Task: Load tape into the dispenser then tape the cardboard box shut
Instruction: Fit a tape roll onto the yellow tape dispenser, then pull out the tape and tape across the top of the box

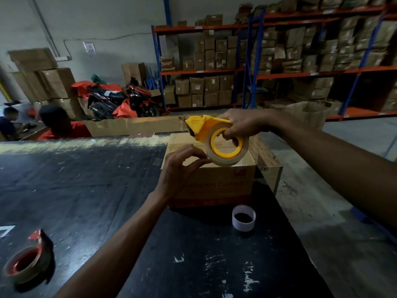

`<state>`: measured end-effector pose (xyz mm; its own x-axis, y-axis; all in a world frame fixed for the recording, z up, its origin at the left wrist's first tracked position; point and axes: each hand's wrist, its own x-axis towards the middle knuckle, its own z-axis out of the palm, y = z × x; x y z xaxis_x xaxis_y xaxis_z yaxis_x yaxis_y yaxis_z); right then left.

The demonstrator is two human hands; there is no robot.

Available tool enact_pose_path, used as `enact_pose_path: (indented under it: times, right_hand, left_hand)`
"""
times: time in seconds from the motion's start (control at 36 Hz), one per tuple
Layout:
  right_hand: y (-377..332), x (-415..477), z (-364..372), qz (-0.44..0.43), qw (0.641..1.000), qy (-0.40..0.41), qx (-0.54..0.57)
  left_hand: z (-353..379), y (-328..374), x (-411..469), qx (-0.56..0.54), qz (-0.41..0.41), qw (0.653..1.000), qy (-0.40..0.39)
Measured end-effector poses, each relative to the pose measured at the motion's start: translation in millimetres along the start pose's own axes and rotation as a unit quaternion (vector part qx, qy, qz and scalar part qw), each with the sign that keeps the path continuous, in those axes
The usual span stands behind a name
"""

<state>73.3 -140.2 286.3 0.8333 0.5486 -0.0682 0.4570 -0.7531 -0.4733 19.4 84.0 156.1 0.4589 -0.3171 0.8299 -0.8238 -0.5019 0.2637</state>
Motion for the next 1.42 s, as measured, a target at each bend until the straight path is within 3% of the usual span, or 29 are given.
enact_pose_path:
  times: [0.22,0.36,0.47,0.56,0.64,0.69,0.78,0.83,0.92,1.11,1.25,1.42]
  right_hand:
    - [6.3,-1.2,-0.7,-0.004,0.999,-0.034,-0.007]
    - [9.3,-12.5,2.8,-0.001,0.999,-0.045,0.002]
    - [9.3,-17.0,8.0,-0.003,0.998,-0.046,-0.031]
    - [9.6,-20.9,6.1,0.0,0.999,-0.033,-0.026]
    - [8.4,-24.3,6.2,-0.002,0.999,-0.02,-0.032]
    - [5.6,-25.3,7.2,-0.003,0.998,-0.009,-0.056]
    - [3.6,-28.5,9.1,0.001,0.994,0.023,-0.107]
    - [3.9,-30.6,10.7,-0.001,0.992,0.039,-0.124]
    - [3.5,-33.0,13.9,-0.006,0.989,0.049,-0.138]
    - [3.1,-37.2,15.5,-0.012,0.985,0.072,-0.154]
    - [-2.6,-42.0,14.2,-0.016,0.985,0.082,-0.151]
    - [-8.7,-48.5,16.3,-0.03,0.98,0.088,-0.176]
  left_hand:
    - [-10.7,1.7,6.2,-0.023,0.03,0.994,-0.098]
    - [-24.9,-8.3,4.8,0.018,0.013,1.0,-0.018]
    - [-26.5,-8.1,5.0,0.015,-0.003,0.999,-0.039]
    - [-23.2,-3.8,2.6,0.013,-0.043,0.998,-0.037]
    - [-18.2,4.3,0.1,-0.053,-0.148,0.987,-0.027]
    - [-17.7,9.8,1.4,-0.122,-0.264,0.956,-0.036]
    - [-22.5,14.7,4.5,-0.274,-0.425,0.855,-0.113]
    - [-24.6,16.8,4.0,-0.364,-0.475,0.784,-0.162]
    - [-27.2,14.0,1.8,-0.44,-0.505,0.725,-0.162]
    - [-22.4,14.6,-3.1,-0.511,-0.541,0.649,-0.157]
    - [3.4,27.5,-6.3,-0.475,-0.589,0.628,-0.182]
    - [20.1,50.7,2.5,-0.52,-0.581,0.603,-0.168]
